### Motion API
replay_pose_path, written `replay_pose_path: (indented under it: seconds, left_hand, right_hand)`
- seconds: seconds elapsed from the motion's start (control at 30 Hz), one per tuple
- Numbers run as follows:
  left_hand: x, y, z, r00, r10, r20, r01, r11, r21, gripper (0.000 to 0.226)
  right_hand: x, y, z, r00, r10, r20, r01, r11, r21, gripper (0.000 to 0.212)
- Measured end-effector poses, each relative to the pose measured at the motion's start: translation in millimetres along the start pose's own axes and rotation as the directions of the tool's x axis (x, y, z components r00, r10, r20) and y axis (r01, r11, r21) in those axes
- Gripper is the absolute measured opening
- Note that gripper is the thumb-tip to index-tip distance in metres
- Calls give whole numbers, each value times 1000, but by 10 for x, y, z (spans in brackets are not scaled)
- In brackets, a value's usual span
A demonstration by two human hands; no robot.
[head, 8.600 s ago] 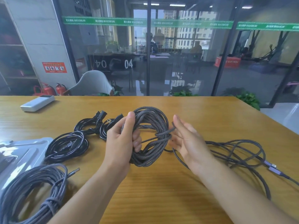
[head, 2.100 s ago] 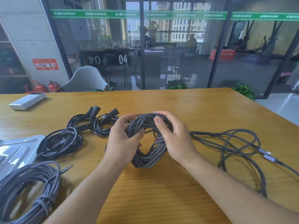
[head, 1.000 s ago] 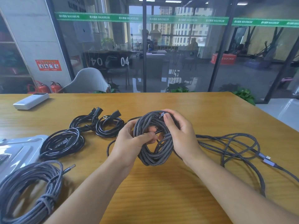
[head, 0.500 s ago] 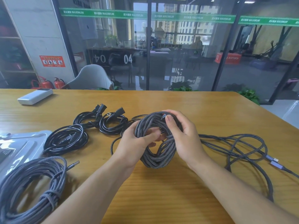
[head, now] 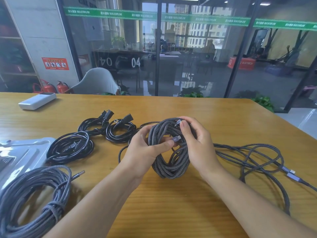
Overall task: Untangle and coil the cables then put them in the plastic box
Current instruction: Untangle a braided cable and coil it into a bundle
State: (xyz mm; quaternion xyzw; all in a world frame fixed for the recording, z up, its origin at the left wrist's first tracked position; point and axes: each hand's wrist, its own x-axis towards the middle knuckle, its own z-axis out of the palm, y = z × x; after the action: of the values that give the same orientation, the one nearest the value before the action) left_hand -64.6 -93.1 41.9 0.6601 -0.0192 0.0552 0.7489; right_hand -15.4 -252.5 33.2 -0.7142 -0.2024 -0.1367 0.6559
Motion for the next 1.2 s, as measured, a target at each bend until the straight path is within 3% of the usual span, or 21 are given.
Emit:
replay_pose_path:
  seconds: [0.1,0.2,0.4,0.53,0.73,0.87,0.97,1.07,1.2]
  left_hand:
    - [-13,16,-26,998,57,-28,-56,998,20,46]
    - [7,10,-69,993,96,-65,-93,994,50,44]
    - [5,-6,-33,991,125,-36,-122,989,87,48]
    - [-10,-16,27,971,239,-25,-231,957,174,39]
    - [15,-29,-29,977,203,-68,-194,974,119,30]
    - [56,-12,-65,968,170,-184,-161,985,67,28]
    - [93,58,-149,948,164,-272,-157,986,46,28]
    - [112,178,-276,915,196,-352,-175,980,91,28]
    - [164,252,-529,897,153,-415,-113,986,119,29]
  right_hand:
    - [-42,-15,-10,981,32,192,-56,991,123,33]
    - [-57,5,-27,963,43,267,-62,996,63,42]
    - [-31,-36,-31,992,98,82,-112,976,185,32]
    - [-25,29,-37,991,129,34,-132,982,135,28]
    - [-45,52,17,989,128,70,-134,986,96,31]
    - [-45,37,-20,981,130,146,-134,991,17,47]
    - [-56,32,-36,969,155,193,-154,988,-19,45]
    - [-80,91,-30,971,74,229,-25,977,-213,41]
    - [-109,199,40,886,-28,463,315,769,-557,57]
